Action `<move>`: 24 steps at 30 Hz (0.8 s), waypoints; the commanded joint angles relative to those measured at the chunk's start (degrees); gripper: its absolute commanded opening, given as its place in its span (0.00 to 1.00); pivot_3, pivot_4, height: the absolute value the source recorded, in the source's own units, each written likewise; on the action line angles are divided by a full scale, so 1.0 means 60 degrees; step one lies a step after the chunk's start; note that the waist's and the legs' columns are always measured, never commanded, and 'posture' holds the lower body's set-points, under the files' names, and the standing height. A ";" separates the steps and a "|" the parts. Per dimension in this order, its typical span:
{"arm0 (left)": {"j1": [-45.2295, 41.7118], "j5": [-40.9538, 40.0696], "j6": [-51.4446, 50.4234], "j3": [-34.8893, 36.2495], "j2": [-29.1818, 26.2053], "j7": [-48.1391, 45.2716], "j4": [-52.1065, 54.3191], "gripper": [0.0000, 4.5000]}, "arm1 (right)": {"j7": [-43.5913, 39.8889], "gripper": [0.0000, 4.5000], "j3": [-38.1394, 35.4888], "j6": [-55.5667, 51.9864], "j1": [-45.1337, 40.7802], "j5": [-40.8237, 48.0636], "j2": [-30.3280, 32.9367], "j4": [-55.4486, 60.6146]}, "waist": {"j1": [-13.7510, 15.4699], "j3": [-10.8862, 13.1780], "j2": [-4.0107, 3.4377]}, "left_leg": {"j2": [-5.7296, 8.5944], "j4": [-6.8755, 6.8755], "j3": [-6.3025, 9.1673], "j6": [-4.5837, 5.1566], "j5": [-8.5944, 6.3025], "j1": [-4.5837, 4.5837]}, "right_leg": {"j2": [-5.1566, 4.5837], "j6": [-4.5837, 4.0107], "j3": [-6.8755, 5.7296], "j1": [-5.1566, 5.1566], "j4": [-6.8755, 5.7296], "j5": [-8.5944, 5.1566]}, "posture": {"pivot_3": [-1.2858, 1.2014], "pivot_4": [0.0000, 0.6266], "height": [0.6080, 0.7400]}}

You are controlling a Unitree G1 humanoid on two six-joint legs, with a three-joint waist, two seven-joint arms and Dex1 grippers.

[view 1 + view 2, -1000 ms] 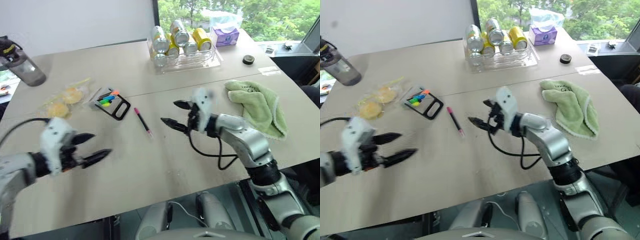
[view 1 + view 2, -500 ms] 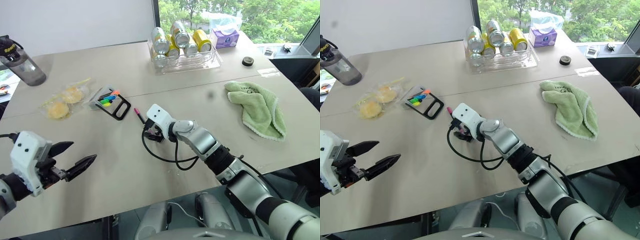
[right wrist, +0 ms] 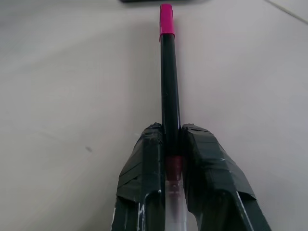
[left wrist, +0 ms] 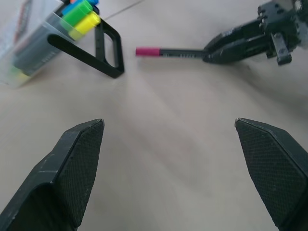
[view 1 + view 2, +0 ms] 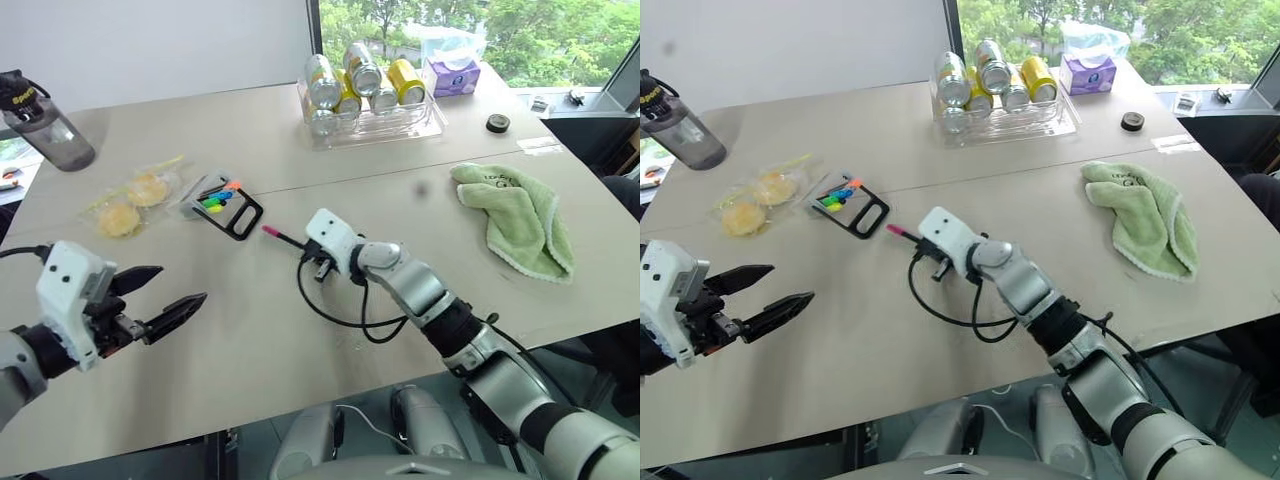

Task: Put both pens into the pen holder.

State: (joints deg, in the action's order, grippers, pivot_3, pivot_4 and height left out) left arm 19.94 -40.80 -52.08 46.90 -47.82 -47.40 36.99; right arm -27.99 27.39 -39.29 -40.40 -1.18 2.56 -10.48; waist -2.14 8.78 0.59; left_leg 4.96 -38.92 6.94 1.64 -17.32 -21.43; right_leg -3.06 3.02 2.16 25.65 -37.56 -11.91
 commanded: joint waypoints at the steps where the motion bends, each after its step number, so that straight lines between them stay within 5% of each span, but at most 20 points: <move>1: -0.0239 -0.0302 -0.0014 -0.0193 -0.0261 -0.0115 -0.0207 1.00 | -0.0446 0.01 -0.0775 -0.0178 0.0276 0.0397 0.0584 0.1707 | -0.0005 0.0000 0.0000 | 0.0000 0.0001 0.0001 0.0000 0.0000 -0.0003 | 0.0000 0.0000 -0.0001 0.0000 0.0007 0.0000 | 0.52 0.24 0.99; 5: -0.1708 -0.0603 0.0065 -0.1607 0.0363 0.0717 -0.0623 1.00 | -0.1048 0.01 -0.1691 0.0392 0.0844 0.1261 0.1055 0.2994 | -0.0044 0.0006 -0.0011 | -0.0005 0.0015 -0.0003 0.0000 0.0000 -0.0005 | 0.0003 0.0000 0.0005 0.0002 0.0002 0.0000 | 0.52 0.24 0.99; 13: -0.5772 -0.3009 0.0029 -0.3696 0.5019 0.4302 -0.1395 1.00 | -0.2019 0.01 -0.2120 0.2578 0.2001 0.2295 0.1206 0.4304 | -0.0045 -0.0026 0.0034 | 0.0002 -0.0045 -0.0001 0.0006 -0.0002 -0.0038 | -0.0008 0.0008 0.0001 0.0002 0.0003 0.0005 | 0.52 0.24 0.99; 19: -0.6615 -0.4508 0.0245 -0.3516 0.5692 0.5275 -0.2163 1.00 | -0.1878 0.01 -0.1993 0.3002 0.2063 0.2328 0.1099 0.4388 | -0.0024 -0.0025 0.0032 | -0.0014 -0.0032 0.0000 -0.0009 0.0002 -0.0018 | 0.0012 0.0003 0.0007 0.0006 -0.0021 0.0002 | 0.52 0.24 0.99; 24: -0.6695 -0.5070 0.0436 -0.3705 0.5529 0.5330 -0.2326 0.50 | -0.1814 0.01 -0.2001 0.3031 0.2141 0.2354 0.1095 0.4414 | 0.0007 -0.0025 0.0032 | -0.0001 -0.0042 -0.0007 -0.0006 0.0000 -0.0020 | 0.0005 0.0004 0.0016 0.0003 -0.0015 0.0003 | 0.52 0.24 0.99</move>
State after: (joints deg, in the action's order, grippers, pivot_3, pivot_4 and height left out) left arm -19.63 -68.91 -50.64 24.69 -14.22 -15.44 21.78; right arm -39.26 15.76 -22.19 -27.78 12.07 9.20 13.19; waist -2.10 8.63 0.78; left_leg 4.96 -39.17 6.91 1.61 -17.32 -21.55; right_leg -3.03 3.04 2.24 25.66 -37.65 -11.89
